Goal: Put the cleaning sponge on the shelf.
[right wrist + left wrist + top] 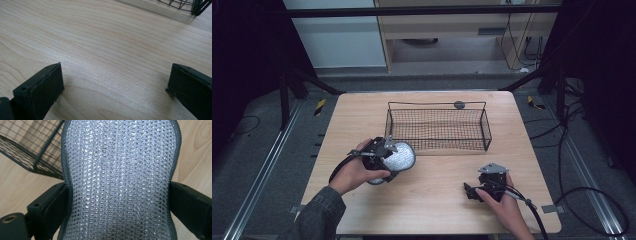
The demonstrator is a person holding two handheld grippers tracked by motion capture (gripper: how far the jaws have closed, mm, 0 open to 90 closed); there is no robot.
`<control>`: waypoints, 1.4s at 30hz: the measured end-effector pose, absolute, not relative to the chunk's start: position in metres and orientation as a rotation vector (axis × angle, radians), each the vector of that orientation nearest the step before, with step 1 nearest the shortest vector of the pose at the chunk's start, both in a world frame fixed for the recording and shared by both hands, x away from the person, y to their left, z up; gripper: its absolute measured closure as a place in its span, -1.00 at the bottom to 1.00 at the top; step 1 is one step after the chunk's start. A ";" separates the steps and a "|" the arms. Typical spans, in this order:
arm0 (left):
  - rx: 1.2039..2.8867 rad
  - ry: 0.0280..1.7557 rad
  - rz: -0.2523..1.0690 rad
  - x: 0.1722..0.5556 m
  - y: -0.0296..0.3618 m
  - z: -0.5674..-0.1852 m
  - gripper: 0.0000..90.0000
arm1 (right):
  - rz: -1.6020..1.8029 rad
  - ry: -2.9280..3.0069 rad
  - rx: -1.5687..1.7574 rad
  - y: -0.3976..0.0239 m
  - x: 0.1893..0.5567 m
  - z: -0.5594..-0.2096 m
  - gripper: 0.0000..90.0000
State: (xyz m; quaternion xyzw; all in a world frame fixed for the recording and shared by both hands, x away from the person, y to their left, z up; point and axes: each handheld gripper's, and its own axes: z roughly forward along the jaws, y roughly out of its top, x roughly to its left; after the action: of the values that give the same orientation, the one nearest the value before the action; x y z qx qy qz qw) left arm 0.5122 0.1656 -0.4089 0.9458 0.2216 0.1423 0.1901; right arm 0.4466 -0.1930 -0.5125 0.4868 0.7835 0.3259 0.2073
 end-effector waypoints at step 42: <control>2.658 0.365 0.659 0.602 0.091 -0.360 -0.88 | 0.914 2.174 1.344 -0.191 0.447 -0.514 -0.99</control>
State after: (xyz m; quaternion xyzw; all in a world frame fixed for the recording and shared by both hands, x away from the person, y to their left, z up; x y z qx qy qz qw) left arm 0.6016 0.0913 -0.3604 0.9449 0.1298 0.2343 0.1881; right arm 0.4467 -0.1908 -0.5136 0.4839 0.7827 0.3289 0.2120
